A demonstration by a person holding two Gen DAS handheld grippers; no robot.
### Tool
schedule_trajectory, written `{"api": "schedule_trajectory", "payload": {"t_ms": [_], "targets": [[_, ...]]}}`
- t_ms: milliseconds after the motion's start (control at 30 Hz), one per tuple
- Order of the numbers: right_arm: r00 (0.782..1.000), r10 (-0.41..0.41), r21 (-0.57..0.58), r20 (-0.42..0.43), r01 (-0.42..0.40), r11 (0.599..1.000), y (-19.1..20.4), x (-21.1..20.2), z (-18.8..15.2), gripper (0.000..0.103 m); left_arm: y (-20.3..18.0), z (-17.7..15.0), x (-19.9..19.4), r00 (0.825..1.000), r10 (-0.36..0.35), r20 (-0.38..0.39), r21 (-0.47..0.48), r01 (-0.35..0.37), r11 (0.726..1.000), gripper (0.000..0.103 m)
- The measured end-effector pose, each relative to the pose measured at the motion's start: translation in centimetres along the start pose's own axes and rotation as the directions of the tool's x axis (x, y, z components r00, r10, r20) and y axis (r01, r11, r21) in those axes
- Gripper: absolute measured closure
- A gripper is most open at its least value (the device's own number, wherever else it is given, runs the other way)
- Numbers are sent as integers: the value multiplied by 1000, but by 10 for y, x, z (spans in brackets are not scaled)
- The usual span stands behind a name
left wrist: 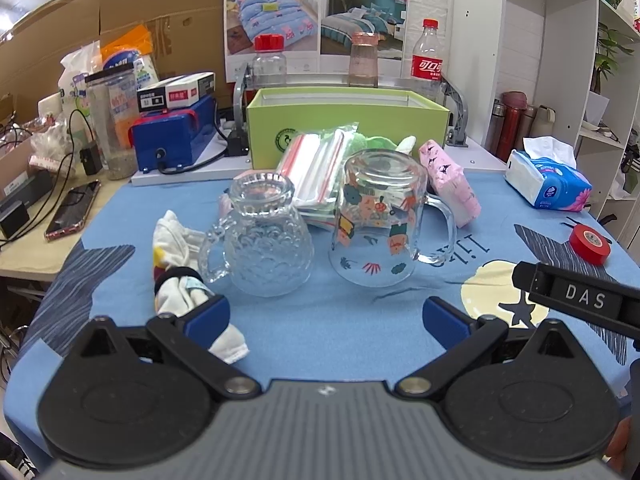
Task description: Organize soft objects
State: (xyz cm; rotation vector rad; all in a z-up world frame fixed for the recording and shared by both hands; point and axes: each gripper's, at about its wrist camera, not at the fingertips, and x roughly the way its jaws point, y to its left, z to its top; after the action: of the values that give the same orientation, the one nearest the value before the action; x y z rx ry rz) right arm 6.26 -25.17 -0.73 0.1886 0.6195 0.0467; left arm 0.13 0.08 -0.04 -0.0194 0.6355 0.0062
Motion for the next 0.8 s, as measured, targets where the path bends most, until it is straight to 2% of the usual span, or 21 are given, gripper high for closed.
{"api": "schedule_trajectory", "payload": {"t_ms": [800], "targets": [[1000,-1,-9,-11,1,1000,2,4,-3,32,0,-2,3,1000,-12,-12,-1,12,1000,1]]}}
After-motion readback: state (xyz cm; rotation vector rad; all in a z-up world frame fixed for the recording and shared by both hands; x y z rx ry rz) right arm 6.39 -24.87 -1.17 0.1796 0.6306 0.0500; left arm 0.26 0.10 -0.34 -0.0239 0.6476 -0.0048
